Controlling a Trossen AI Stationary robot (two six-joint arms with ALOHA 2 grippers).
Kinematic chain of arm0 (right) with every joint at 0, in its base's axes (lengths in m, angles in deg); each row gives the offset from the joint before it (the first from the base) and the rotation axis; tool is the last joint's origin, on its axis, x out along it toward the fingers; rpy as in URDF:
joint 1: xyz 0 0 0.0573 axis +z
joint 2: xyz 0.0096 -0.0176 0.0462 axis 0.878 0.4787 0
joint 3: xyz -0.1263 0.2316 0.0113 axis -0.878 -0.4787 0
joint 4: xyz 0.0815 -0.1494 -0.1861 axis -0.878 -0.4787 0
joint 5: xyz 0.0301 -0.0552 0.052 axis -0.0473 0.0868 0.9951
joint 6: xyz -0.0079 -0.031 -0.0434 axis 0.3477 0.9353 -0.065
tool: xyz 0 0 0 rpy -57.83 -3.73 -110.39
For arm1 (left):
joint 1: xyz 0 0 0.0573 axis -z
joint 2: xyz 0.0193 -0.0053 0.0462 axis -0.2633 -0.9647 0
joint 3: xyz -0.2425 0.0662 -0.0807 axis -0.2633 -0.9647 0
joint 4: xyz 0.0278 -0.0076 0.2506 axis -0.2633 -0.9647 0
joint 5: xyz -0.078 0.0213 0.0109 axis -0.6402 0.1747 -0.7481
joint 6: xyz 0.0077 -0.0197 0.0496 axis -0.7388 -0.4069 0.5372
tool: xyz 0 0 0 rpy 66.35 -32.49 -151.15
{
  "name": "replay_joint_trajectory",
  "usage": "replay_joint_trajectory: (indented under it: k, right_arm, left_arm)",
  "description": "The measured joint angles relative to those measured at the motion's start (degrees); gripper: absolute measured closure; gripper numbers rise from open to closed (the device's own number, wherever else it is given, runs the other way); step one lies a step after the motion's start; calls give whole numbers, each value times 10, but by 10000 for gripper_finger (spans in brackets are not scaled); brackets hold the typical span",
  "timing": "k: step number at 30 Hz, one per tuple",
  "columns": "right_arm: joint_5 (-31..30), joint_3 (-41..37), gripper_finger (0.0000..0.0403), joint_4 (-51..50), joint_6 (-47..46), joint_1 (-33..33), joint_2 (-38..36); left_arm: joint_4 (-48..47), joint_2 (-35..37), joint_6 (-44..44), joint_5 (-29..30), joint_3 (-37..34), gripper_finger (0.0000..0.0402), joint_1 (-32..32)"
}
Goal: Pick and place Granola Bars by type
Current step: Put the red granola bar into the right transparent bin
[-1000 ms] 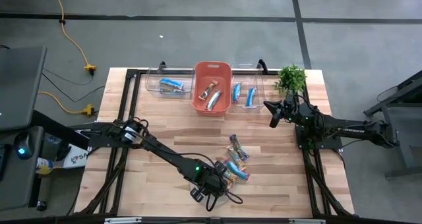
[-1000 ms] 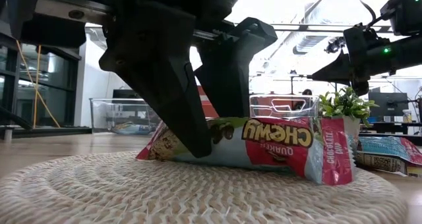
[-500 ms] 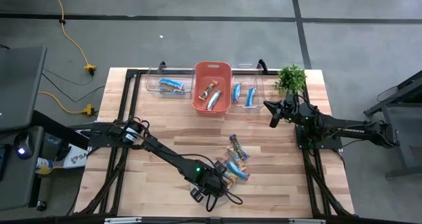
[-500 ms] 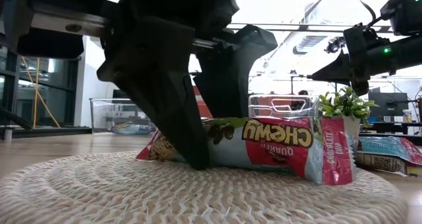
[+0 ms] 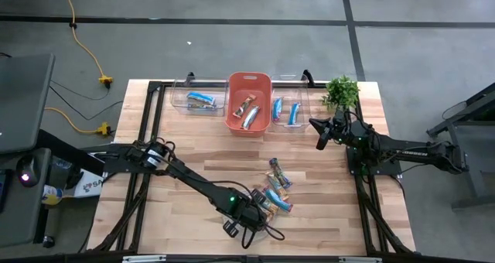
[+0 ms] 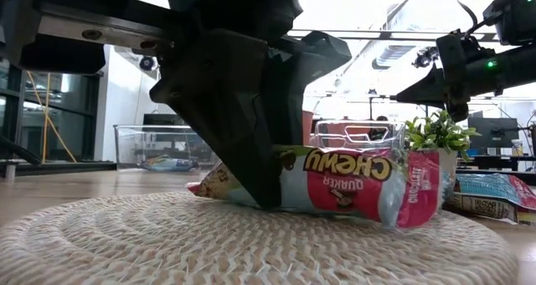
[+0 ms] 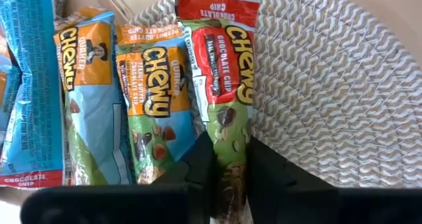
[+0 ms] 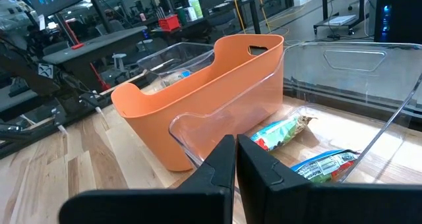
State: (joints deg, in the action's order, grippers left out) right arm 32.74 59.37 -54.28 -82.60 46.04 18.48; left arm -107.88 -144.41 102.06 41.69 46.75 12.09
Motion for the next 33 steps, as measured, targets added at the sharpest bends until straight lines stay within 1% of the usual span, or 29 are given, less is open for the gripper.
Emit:
replay_joint_trajectory:
  k: [6, 8, 14, 19, 22, 26, 30, 31, 33]
  right_arm:
    - [0, 0, 402, 0, 0, 0, 0]
    - [0, 0, 402, 0, 0, 0, 0]
    - [0, 0, 402, -1, 0, 0, 0]
    - [0, 0, 402, 0, 0, 0, 0]
    - [0, 0, 402, 0, 0, 0, 0]
    - [0, 0, 402, 0, 0, 0, 0]
    - [0, 0, 402, 0, 0, 0, 0]
    - [0, 0, 402, 0, 0, 0, 0]
    - [0, 0, 402, 0, 0, 0, 0]
  left_arm:
    - [-16, 4, -23, 9, 1, 348, 0]
    - [-46, 6, -27, 23, 11, 347, 0]
    - [-114, 10, -24, 38, 69, 347, 0]
    - [-157, 11, -9, 34, 132, 347, -4]
    - [-185, 10, -9, -12, 187, 346, -18]
    - [-224, 11, -12, -96, 270, 346, -49]
    - [-230, 11, -20, -175, 357, 346, -80]
    - [-221, 13, -26, -195, 365, 346, -88]
    - [-168, 39, -45, -233, 344, 346, -107]
